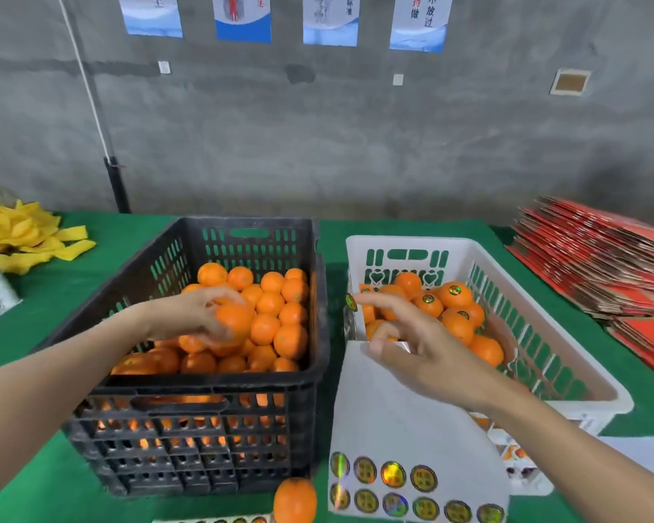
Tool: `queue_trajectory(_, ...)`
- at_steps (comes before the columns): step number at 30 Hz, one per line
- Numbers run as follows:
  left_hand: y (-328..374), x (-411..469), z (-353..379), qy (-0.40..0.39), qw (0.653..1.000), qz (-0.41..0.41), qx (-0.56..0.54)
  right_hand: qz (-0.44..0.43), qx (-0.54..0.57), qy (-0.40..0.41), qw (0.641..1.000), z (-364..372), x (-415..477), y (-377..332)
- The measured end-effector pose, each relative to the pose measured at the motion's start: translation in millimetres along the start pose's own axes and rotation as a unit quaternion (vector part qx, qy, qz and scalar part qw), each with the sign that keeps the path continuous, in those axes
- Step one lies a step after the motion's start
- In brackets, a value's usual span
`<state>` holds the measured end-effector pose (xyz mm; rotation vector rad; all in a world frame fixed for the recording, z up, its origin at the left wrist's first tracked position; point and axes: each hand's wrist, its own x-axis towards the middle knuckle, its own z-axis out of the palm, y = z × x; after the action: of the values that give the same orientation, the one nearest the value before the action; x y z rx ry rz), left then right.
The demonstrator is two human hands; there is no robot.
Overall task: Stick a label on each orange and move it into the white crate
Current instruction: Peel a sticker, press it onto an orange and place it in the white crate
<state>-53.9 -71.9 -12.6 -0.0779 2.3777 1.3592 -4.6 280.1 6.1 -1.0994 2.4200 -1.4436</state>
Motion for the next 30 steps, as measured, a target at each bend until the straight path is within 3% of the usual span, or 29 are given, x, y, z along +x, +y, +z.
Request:
queue_trajectory(5, 41, -31, 40, -0.044, 0.967, 0.097, -0.231, -0.03, 0.003, 0.0, 1.0, -1, -1, 0)
queue_trajectory(9, 61, -49, 73, -0.077, 0.91, 0.132, -0.385, -0.075, 0.016, -0.016, 0.997, -4, -11, -2)
queue_trajectory(14, 83, -68, 115, -0.073, 0.847, 0.115, -0.513, -0.035, 0.211, -0.072, 0.974, -3, -28, -9)
queue_trajectory(20, 93, -79, 153, -0.078, 0.868, 0.12, -0.476, -0.001, 0.275, -0.05, 0.96, -4, -39, -17)
queue_trajectory(30, 93, -83, 182, -0.007, 0.902, 0.189, -0.389, 0.04, 0.212, 0.02, 0.976, -8, -42, -11)
